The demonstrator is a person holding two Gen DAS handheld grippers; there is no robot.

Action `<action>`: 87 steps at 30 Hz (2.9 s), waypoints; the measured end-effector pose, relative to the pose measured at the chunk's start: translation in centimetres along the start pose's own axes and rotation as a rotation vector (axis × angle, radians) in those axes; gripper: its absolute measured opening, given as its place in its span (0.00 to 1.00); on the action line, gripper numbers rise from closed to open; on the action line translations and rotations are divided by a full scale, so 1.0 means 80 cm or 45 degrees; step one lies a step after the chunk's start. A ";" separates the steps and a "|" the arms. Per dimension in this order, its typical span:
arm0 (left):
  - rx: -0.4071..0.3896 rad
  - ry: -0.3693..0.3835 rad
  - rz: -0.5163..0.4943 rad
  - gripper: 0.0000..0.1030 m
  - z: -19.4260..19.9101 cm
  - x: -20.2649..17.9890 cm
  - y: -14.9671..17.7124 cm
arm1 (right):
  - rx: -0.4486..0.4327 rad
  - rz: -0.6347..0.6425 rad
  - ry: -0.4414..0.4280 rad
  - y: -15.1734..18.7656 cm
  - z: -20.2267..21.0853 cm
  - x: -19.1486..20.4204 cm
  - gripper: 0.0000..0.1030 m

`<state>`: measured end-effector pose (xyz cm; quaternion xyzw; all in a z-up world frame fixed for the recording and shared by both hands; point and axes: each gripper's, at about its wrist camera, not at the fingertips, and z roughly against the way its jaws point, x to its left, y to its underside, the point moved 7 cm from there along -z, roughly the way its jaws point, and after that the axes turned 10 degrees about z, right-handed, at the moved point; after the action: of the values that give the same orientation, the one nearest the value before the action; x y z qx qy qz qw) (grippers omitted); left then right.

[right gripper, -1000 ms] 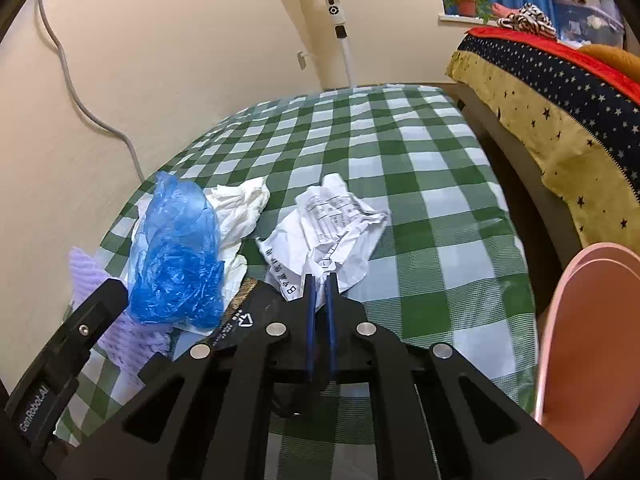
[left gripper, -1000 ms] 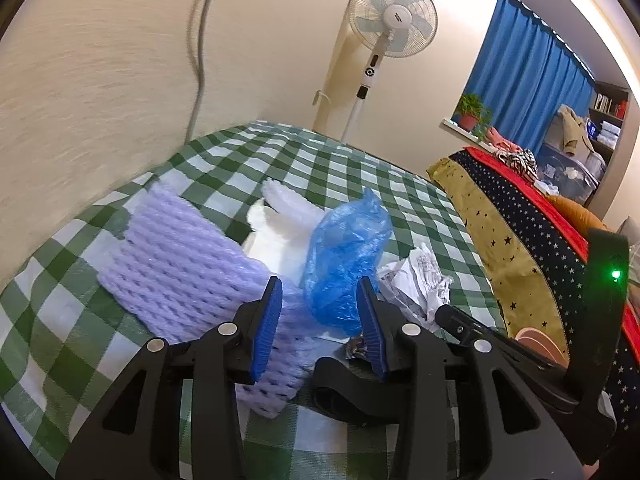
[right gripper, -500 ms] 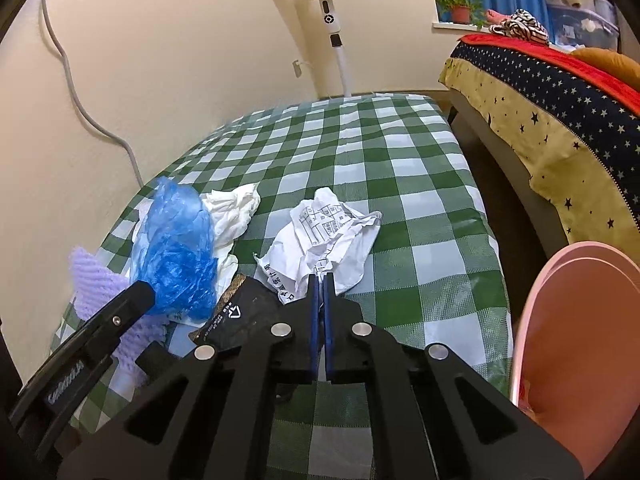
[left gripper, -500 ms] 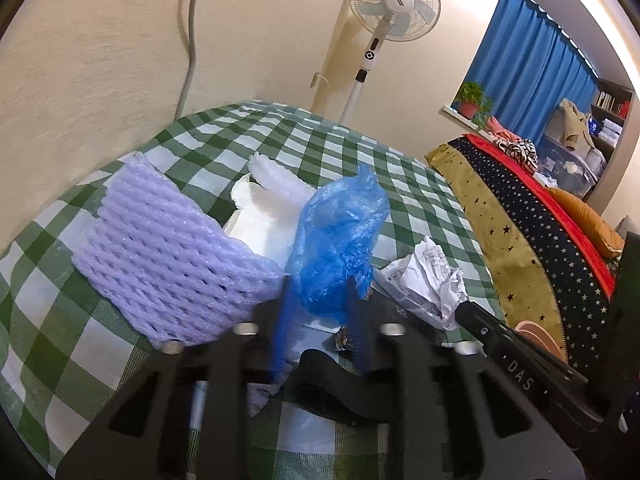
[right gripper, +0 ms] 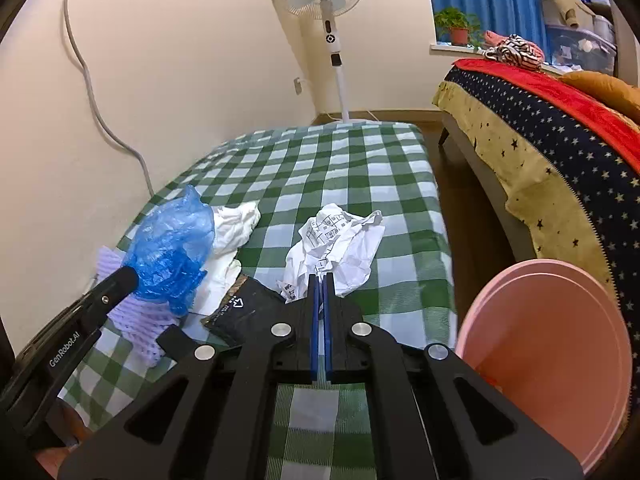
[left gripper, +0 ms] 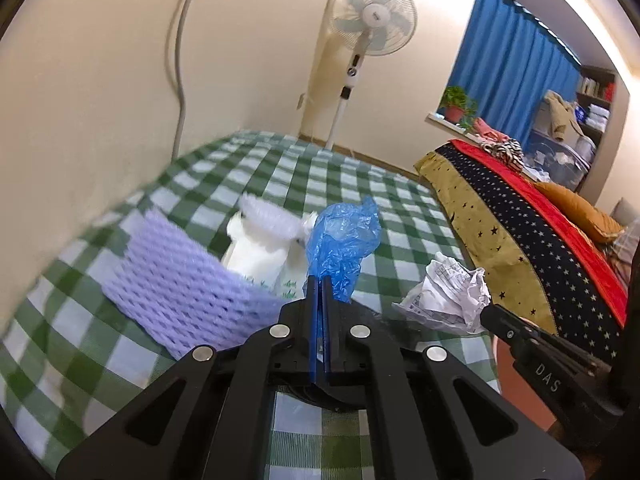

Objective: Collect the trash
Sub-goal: 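Grasp the blue plastic bag with the left gripper while the right gripper holds the paper, then carry the blue bag in the left gripper and the paper in the right gripper to the pink bin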

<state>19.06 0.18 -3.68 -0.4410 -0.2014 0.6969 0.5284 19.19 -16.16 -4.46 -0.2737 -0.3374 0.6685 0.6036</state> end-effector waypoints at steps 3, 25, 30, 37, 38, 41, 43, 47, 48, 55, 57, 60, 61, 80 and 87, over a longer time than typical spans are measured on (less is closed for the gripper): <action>-0.015 0.010 -0.020 0.01 0.015 -0.005 -0.004 | -0.015 0.035 0.019 -0.008 0.018 0.001 0.02; -0.037 0.111 -0.105 0.01 0.099 -0.048 0.017 | -0.074 0.009 0.079 -0.010 0.159 -0.041 0.02; -0.031 0.136 -0.124 0.01 0.106 -0.060 0.024 | -0.091 0.008 0.107 -0.008 0.186 -0.060 0.02; -0.021 0.165 -0.143 0.01 0.108 -0.073 0.033 | -0.114 0.001 0.158 -0.004 0.206 -0.084 0.02; -0.018 0.168 -0.146 0.01 0.107 -0.074 0.034 | -0.117 -0.006 0.163 -0.001 0.207 -0.087 0.02; -0.008 0.174 -0.159 0.01 0.105 -0.079 0.039 | -0.119 -0.034 0.176 0.008 0.205 -0.096 0.02; -0.001 0.174 -0.168 0.01 0.103 -0.082 0.043 | -0.114 -0.041 0.189 0.015 0.202 -0.102 0.02; 0.011 0.173 -0.180 0.01 0.098 -0.086 0.049 | -0.114 -0.055 0.200 0.022 0.197 -0.108 0.02; 0.013 0.173 -0.182 0.01 0.097 -0.086 0.050 | -0.116 -0.058 0.203 0.024 0.196 -0.110 0.02; 0.023 0.177 -0.186 0.01 0.089 -0.091 0.056 | -0.109 -0.084 0.217 0.032 0.187 -0.118 0.02; 0.026 0.180 -0.189 0.01 0.088 -0.092 0.057 | -0.107 -0.093 0.217 0.034 0.184 -0.121 0.02; 0.030 0.184 -0.191 0.01 0.085 -0.096 0.059 | -0.105 -0.094 0.225 0.036 0.181 -0.124 0.02; 0.032 0.185 -0.194 0.01 0.084 -0.098 0.060 | -0.105 -0.095 0.229 0.036 0.180 -0.125 0.02; 0.063 0.234 -0.220 0.01 0.060 -0.128 0.073 | -0.090 -0.137 0.290 0.043 0.172 -0.153 0.02; 0.074 0.252 -0.224 0.01 0.054 -0.141 0.079 | -0.087 -0.161 0.314 0.045 0.172 -0.167 0.02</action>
<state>12.54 -11.59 -1.63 -0.4729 -0.1659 0.6064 0.6173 7.93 -31.19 0.76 -0.3522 -0.2999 0.5785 0.6718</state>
